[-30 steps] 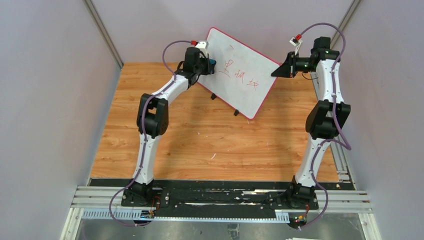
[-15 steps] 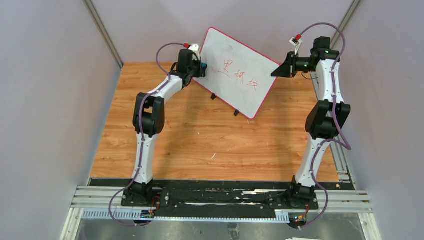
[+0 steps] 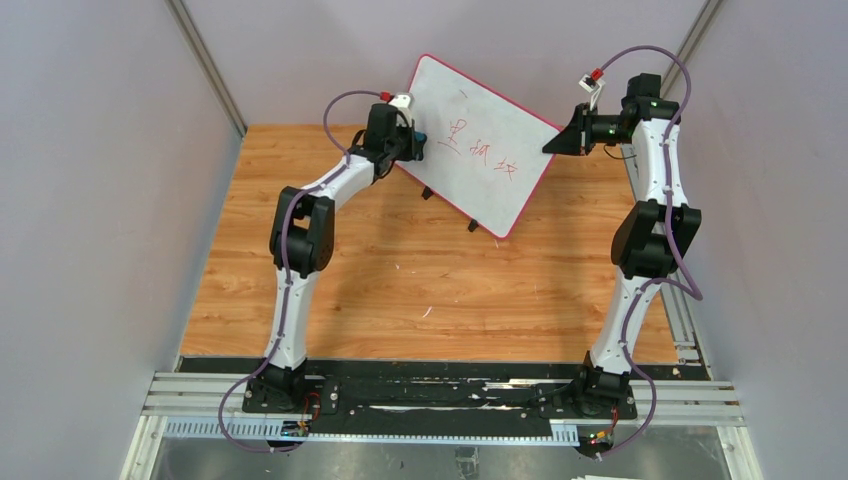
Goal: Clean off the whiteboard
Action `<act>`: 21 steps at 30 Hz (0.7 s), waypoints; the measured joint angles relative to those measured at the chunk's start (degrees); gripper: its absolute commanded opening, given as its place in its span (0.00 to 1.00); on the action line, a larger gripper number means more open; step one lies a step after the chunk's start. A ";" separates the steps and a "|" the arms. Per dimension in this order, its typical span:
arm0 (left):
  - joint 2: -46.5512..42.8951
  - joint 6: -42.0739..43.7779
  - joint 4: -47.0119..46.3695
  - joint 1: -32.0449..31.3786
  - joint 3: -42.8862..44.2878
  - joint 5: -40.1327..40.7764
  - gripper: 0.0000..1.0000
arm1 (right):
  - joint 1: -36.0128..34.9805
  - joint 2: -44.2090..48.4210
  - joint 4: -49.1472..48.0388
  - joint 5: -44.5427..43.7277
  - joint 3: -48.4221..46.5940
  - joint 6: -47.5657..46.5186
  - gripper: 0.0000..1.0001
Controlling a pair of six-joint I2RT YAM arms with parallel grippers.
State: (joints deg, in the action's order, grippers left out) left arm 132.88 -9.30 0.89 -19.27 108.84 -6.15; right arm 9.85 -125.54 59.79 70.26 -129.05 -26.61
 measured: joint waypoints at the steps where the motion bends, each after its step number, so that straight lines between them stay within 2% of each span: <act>1: -0.20 0.00 -0.04 -0.44 0.00 -0.02 0.00 | 0.00 0.00 0.04 0.00 0.00 0.00 0.01; 12: -3.13 -0.20 -1.51 -4.09 -1.29 -1.66 0.00 | 0.00 0.00 -0.13 0.02 0.00 -0.04 0.01; 21: -3.21 0.48 -1.57 -2.97 -1.73 -0.33 0.00 | 0.00 0.00 -0.15 0.04 0.00 -0.09 0.01</act>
State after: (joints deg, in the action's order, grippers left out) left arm 129.67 -8.82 -0.69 -22.24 107.11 -6.48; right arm 9.85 -125.54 59.64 70.30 -129.05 -26.70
